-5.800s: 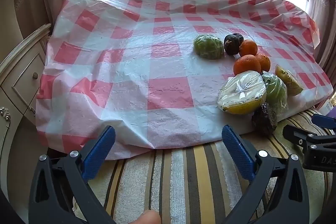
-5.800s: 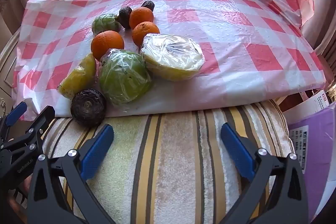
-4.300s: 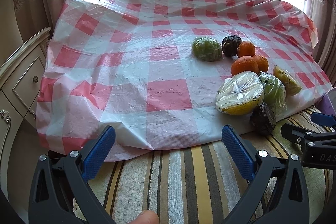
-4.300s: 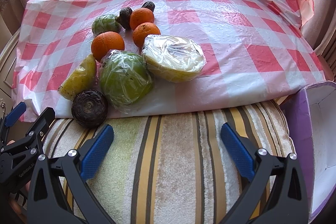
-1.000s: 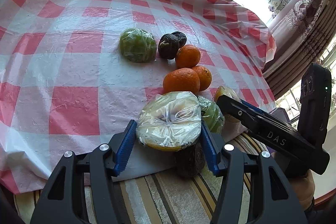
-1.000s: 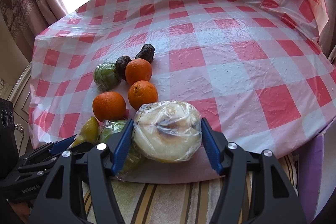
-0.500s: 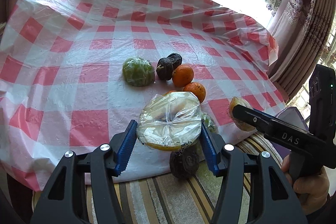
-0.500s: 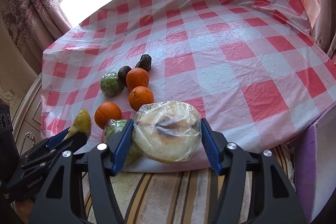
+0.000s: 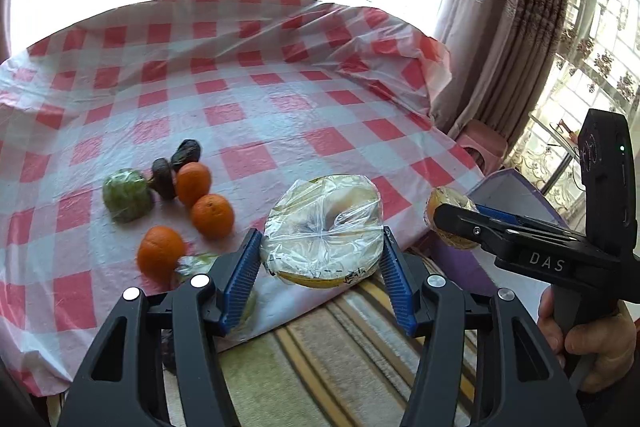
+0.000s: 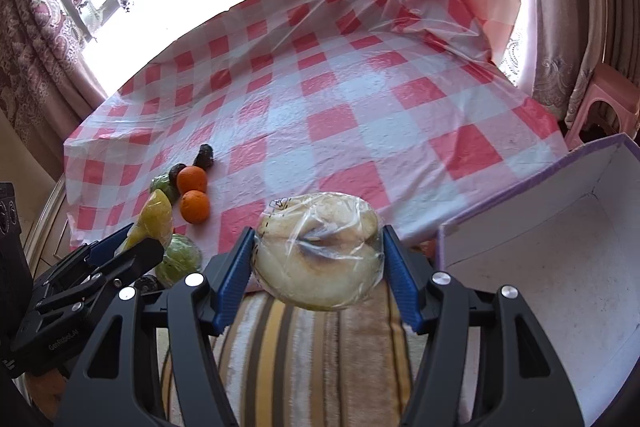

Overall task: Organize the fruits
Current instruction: 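Carry both pear halves over the white purple-rimmed box with both tools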

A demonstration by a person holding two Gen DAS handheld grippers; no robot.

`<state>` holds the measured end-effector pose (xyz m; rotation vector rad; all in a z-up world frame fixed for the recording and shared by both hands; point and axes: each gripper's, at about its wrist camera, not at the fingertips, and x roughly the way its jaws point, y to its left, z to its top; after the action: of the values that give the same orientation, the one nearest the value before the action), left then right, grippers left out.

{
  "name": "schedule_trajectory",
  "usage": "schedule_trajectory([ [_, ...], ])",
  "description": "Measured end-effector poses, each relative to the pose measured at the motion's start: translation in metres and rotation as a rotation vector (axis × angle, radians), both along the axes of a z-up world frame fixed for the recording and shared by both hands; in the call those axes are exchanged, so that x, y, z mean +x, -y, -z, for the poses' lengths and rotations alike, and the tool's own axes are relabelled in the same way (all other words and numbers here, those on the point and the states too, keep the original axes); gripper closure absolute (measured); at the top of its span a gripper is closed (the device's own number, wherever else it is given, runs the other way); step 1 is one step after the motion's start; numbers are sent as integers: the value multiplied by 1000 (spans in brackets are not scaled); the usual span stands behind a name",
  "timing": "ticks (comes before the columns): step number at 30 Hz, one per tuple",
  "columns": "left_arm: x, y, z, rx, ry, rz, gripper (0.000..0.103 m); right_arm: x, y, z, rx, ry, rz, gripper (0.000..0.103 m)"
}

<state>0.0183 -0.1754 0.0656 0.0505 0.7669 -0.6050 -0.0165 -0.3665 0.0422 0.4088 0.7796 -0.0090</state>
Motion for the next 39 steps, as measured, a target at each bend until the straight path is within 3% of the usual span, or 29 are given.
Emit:
schedule_trajectory([
  [10,-22,130,4,79,34,291,48,-35,104,28,-53,-118,209,40],
  [19,-36,219,56,280,-5,458,48,-38,168,70,-116,-291,325,40],
  [28,-35,263,97,468,-36,508,47,-22,188,108,-143,-483,279,40],
  [39,-42,284,126,651,50,520,47,-6,183,137,-176,-618,244,40],
])
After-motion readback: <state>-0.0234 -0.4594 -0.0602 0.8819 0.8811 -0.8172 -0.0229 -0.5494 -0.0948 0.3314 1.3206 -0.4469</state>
